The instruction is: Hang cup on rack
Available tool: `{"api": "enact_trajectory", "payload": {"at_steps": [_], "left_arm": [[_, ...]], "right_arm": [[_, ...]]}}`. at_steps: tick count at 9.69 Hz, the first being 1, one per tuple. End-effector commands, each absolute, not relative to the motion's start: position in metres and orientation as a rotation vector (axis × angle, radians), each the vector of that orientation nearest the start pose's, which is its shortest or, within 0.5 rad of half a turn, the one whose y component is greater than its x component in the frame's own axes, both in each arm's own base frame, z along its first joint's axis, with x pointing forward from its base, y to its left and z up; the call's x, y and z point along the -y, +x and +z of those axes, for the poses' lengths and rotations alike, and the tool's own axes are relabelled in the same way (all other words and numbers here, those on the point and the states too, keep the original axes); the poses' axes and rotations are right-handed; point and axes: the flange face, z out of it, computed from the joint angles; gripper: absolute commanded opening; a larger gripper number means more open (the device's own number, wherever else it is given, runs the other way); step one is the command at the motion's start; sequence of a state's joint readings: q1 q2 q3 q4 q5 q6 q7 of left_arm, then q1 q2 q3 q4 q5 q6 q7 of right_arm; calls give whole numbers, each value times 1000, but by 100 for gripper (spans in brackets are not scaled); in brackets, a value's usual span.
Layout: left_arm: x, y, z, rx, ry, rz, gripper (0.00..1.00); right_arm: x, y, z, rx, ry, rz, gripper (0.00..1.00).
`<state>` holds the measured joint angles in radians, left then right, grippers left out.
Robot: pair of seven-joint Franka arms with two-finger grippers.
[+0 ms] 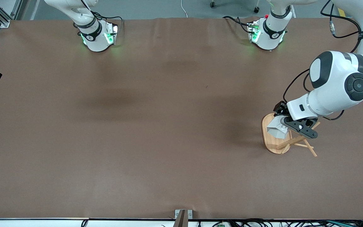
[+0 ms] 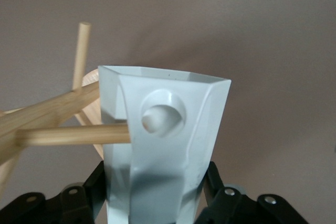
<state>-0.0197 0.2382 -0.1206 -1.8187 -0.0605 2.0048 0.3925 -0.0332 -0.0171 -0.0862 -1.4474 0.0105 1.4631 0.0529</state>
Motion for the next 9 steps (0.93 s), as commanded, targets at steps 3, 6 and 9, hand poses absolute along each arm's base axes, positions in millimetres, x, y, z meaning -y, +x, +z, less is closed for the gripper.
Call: {"api": "enact_trajectory", "payload": {"at_steps": [3, 6, 9], "left_arm": [[73, 611, 378, -723, -3205, 57, 7], [71, 615, 372, -685, -3223, 61, 55], [58, 620, 379, -598, -3262, 28, 100]], "right_arm": [[64, 531, 683, -283, -3133, -60, 100], [74, 529, 682, -313, -3127, -53, 100], [74, 529, 681, -313, -3127, -48, 100]]}}
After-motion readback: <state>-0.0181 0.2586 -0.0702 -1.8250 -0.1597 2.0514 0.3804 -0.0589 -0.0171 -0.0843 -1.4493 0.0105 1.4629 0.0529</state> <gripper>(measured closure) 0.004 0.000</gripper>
